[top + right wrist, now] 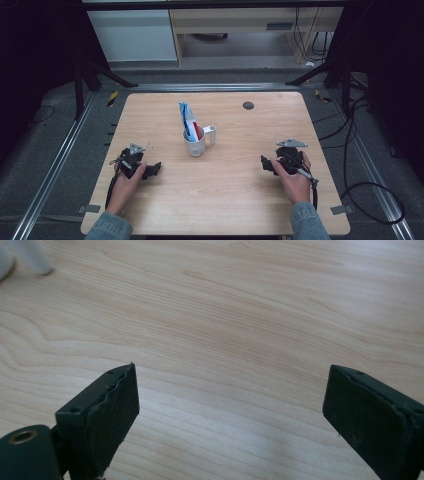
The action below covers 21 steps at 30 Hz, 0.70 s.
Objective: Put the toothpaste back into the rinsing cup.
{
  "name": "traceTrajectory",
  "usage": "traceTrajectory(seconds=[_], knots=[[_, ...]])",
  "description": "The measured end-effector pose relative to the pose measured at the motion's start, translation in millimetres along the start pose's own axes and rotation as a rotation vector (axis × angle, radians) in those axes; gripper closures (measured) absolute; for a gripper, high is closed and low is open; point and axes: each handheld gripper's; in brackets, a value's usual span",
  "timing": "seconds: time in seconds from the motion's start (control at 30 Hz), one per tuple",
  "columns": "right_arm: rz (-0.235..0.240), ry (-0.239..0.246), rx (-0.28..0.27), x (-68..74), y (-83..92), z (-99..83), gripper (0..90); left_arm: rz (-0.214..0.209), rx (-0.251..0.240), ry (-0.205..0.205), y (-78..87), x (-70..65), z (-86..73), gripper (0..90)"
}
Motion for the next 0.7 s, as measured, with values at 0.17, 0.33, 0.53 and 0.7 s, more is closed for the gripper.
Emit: traceTrajectory(seconds=[0.17,0.33,0.53,0.7], knots=[[-0.044,-0.044,0.010,-10.1,-3.8,-11.0,6.1,-0.001,0.001,-0.001,0.1,0.1,0.0,0.0],[-0.064,-0.079,0.008,-14.4,-8.5,-15.8,5.9,0.000,0.000,0.000,0.0,0.0,0.0,0.0],[-0.094,-0.107,0.012,-16.4,-16.2,-20.0,6.8,0.000,0.000,0.000,0.0,0.0,0.0,0.0],[-0.107,-0.106,0.034,-15.6,-22.4,-22.2,7.9,0.000,0.000,-0.001,0.0,0.1,0.0,0.0]])
Point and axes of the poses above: each handheld gripper's, and its own axes: y roughly backward along the jaws, z roughly out of its top, x roughly to its left, and after that the axes turned 14 degrees about y, right-handed
